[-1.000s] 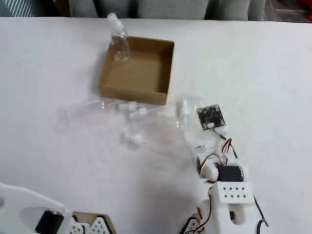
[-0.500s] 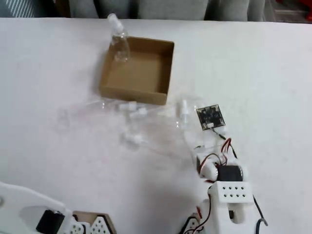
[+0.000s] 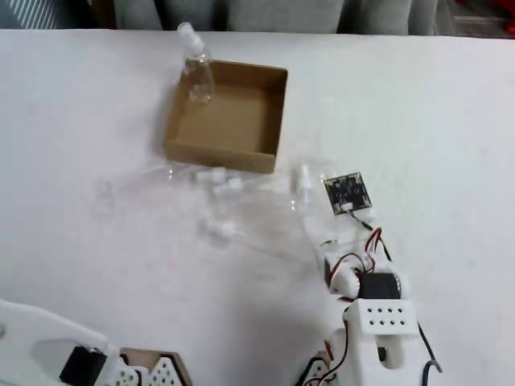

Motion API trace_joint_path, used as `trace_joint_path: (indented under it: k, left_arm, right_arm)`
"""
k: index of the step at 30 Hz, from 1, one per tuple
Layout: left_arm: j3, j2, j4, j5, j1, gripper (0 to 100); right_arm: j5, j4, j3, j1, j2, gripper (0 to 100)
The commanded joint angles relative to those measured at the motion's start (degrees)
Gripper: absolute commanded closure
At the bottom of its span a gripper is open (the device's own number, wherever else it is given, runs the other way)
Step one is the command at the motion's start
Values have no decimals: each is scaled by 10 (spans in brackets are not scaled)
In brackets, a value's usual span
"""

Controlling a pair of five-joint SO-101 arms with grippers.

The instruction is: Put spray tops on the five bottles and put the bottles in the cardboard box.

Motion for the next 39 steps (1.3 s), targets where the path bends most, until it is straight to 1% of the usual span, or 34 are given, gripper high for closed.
trace_joint_path:
  k: [1,3,7,9,14,17,24,27,32,39]
  left_arm:
    - [-31,-11,-8,-1,-3,849]
    - [-41,-11,6,-1,-3,849]
    - [-106,-8,57,-1,-3,849]
    - [-121,-10,62,0,-3,849]
    - [-131,-6,61,-4,-5,849]
    - [-127,-1,41,-4,-6,849]
    - [-142,60,37,-5,-6,849]
    - [-175,91,29,-5,-6,849]
    - [-244,141,1,-5,-5,849]
    - [-343,191,6,-1,-4,849]
  right_arm:
    - [5,-10,-4,-4,-2,981]
    - [5,-10,-4,-4,-2,981]
    - [5,-10,-4,-4,-2,981]
    - [5,-10,-4,-4,-1,981]
    - [5,-10,-4,-4,-1,981]
    - [5,-10,-4,-4,-1,981]
    - [5,-10,-4,-4,-1,981]
    - [5,-10,-4,-5,-1,981]
    - [5,-10,6,-31,-6,981]
    - [5,-27,11,-32,-3,981]
